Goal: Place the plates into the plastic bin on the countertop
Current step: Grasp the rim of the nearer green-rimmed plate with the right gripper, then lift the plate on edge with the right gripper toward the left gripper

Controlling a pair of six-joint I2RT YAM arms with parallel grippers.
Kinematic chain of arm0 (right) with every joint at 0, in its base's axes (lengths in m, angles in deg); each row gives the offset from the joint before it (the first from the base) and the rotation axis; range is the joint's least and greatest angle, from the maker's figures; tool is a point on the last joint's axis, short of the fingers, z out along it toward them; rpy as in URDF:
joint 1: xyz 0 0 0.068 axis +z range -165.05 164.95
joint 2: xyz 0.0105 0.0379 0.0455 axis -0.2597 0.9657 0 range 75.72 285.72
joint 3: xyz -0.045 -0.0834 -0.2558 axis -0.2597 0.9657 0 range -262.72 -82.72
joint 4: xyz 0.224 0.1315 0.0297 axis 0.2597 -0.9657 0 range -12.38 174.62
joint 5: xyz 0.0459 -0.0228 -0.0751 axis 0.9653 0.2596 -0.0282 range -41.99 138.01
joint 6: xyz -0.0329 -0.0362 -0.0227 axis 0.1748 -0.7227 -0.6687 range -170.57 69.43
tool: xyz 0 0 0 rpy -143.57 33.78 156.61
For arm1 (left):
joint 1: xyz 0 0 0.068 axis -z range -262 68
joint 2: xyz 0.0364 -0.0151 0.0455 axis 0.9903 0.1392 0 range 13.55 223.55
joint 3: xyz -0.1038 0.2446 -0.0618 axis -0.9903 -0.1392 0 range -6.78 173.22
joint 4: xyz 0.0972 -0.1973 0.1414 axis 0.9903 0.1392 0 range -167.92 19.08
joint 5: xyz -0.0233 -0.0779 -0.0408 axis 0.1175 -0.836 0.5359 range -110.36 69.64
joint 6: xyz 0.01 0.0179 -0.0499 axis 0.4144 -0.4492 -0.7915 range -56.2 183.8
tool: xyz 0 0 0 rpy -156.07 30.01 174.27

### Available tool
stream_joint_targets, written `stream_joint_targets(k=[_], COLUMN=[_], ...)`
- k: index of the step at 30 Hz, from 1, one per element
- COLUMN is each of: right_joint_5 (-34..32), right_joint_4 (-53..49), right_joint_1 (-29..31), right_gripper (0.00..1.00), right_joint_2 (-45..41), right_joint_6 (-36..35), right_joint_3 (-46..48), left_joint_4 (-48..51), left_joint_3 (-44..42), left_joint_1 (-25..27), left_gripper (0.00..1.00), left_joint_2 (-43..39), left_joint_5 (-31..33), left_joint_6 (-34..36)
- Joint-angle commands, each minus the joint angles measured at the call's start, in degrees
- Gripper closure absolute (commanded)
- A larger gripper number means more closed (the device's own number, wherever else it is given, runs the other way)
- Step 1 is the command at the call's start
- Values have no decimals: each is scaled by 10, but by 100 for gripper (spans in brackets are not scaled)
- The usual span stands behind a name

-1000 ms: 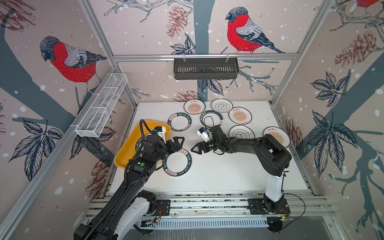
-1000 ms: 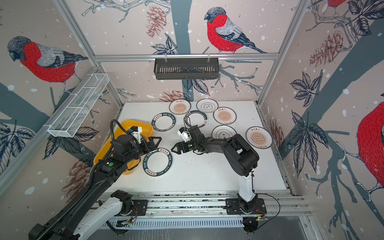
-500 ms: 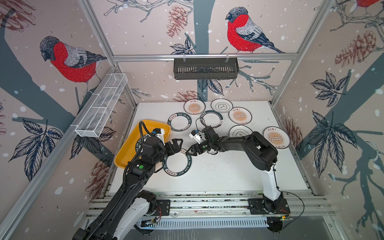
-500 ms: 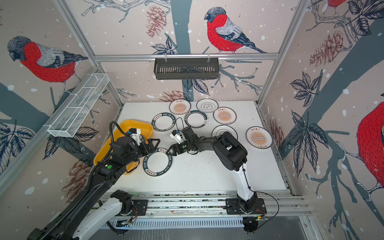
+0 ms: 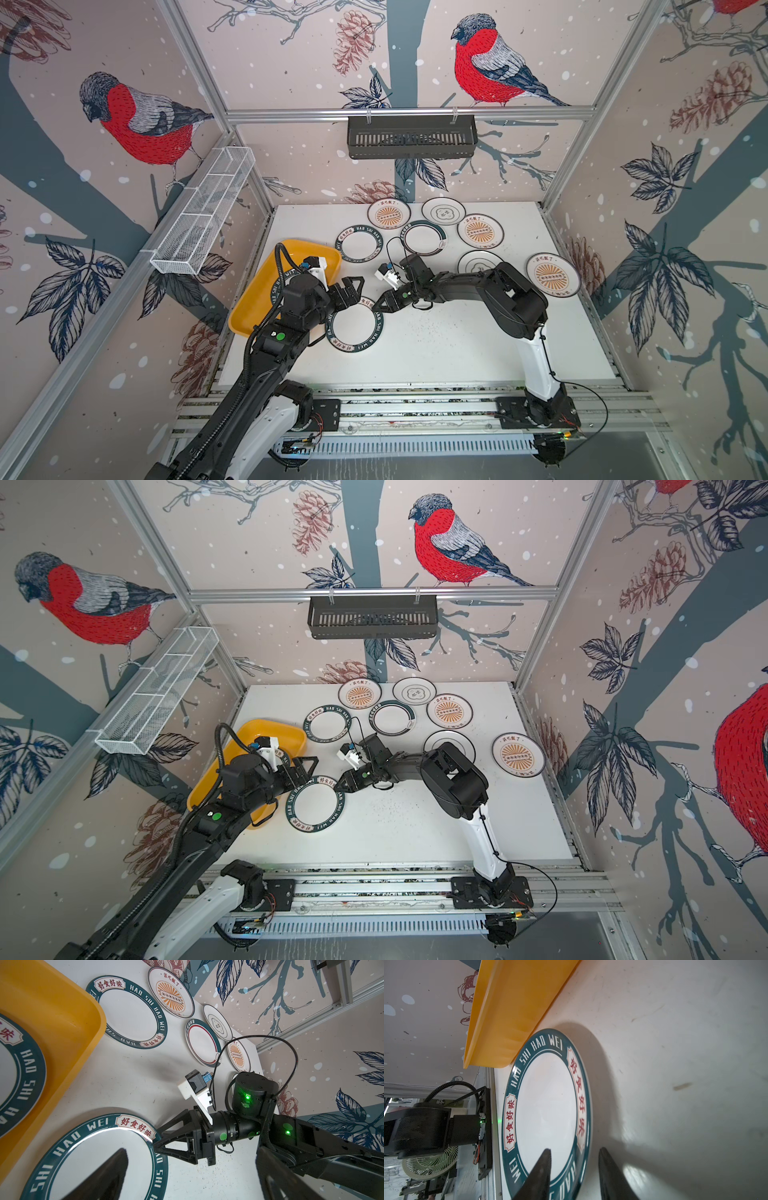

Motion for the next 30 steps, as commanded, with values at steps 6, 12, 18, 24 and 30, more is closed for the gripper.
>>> stream_joint_targets(k=[6,12,18,24,30], right_joint_5=[-41,-53,-62,-60,-56], right_joint_4=[-55,-56,-51,-45,-38], right_joint_1=[-4,-9,-12,-17,-34], right_gripper=[81,87,93,95,96], right_joint_2=[9,6,-11,-37,-66], right_joint_6=[27,40,49,63,87], right_joint_3=[0,1,10,12,18], left_joint_4=[-3,-2,-1,-15,-12], left_joint_3=[0,3,4,7,15], left_joint_1=[1,1,1,0,0], left_gripper=[4,4,4,4,4], left_joint_2=[-5,-10,-15,-24,-25], left_joint_5=[7,9,11,6,14], left_joint_6=[0,0,0,1,4])
